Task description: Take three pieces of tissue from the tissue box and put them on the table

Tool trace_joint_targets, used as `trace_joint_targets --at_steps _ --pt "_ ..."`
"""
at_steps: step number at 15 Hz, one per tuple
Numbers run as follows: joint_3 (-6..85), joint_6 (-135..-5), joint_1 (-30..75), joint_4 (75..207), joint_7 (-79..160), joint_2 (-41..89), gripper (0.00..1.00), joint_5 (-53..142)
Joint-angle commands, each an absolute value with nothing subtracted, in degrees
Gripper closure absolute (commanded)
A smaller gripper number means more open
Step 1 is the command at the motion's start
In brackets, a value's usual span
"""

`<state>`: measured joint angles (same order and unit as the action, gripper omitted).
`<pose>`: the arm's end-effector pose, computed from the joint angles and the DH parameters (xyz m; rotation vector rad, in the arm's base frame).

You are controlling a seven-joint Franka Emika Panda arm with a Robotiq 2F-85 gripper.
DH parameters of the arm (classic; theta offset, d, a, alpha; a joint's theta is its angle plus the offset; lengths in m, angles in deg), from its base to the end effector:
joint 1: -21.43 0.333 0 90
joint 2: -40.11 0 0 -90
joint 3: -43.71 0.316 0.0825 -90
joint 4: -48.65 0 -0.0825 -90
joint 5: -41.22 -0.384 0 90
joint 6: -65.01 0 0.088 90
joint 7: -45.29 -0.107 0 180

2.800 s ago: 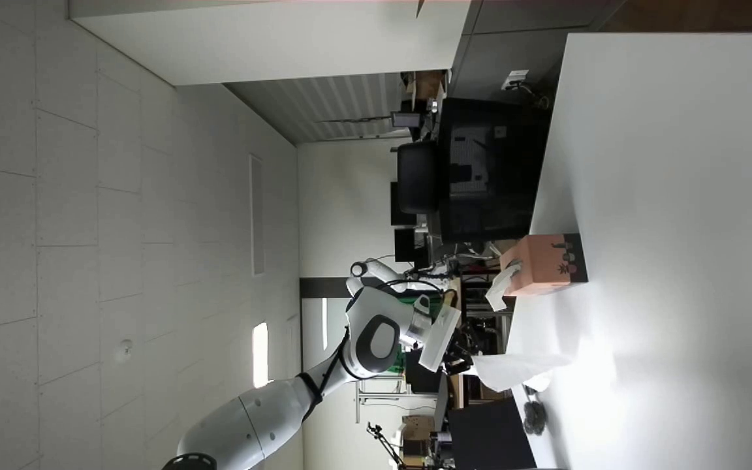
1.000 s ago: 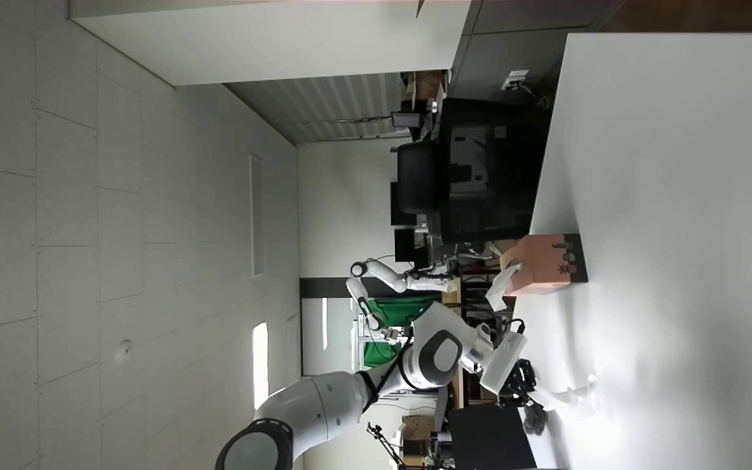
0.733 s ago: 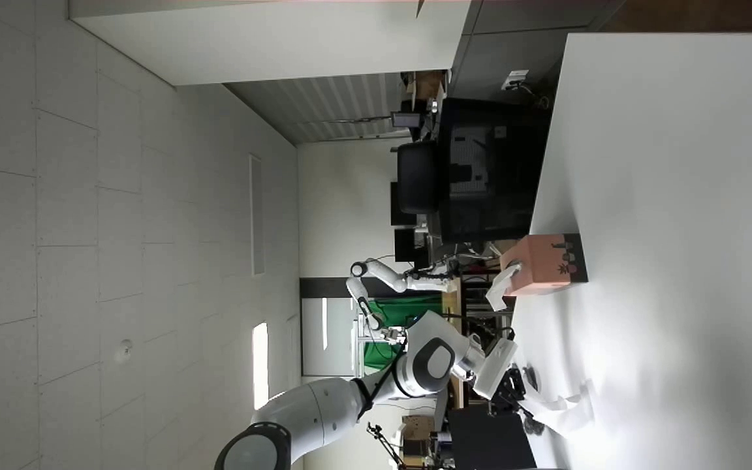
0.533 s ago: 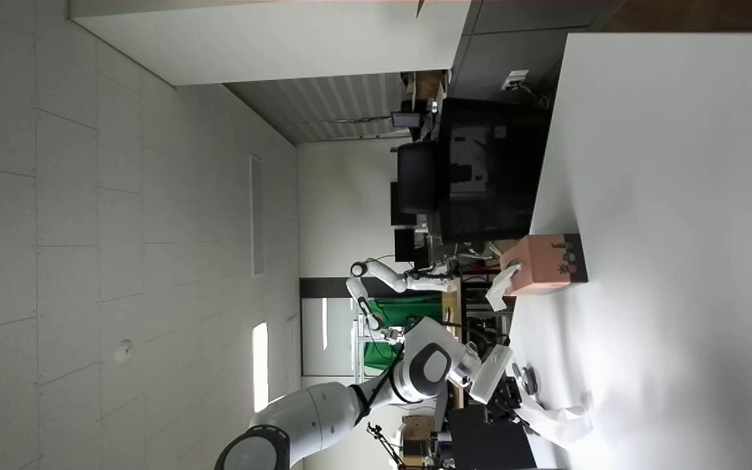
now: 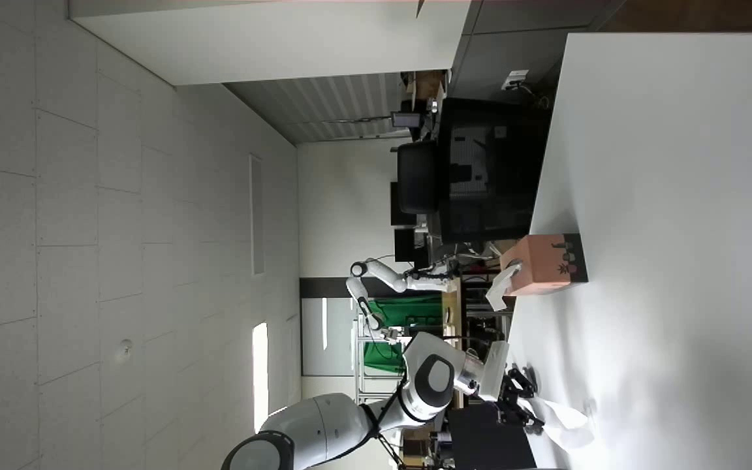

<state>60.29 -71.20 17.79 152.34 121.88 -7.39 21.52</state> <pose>0.5962 0.1390 0.0825 -2.1734 -1.5130 -0.0204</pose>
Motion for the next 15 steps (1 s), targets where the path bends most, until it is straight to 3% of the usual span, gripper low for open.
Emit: trace_joint_targets --at_steps 1,5,11,15 --pt "60.5 -81.7 18.1 156.8 122.9 -5.5 0.27 24.5" --pt "61.5 -101.0 18.3 162.4 122.8 -5.2 0.01 29.6" --pt "57.4 -114.4 21.3 167.4 112.8 -2.8 0.00 40.4" --pt "48.4 -118.3 28.1 169.2 105.7 1.2 0.00 47.5"
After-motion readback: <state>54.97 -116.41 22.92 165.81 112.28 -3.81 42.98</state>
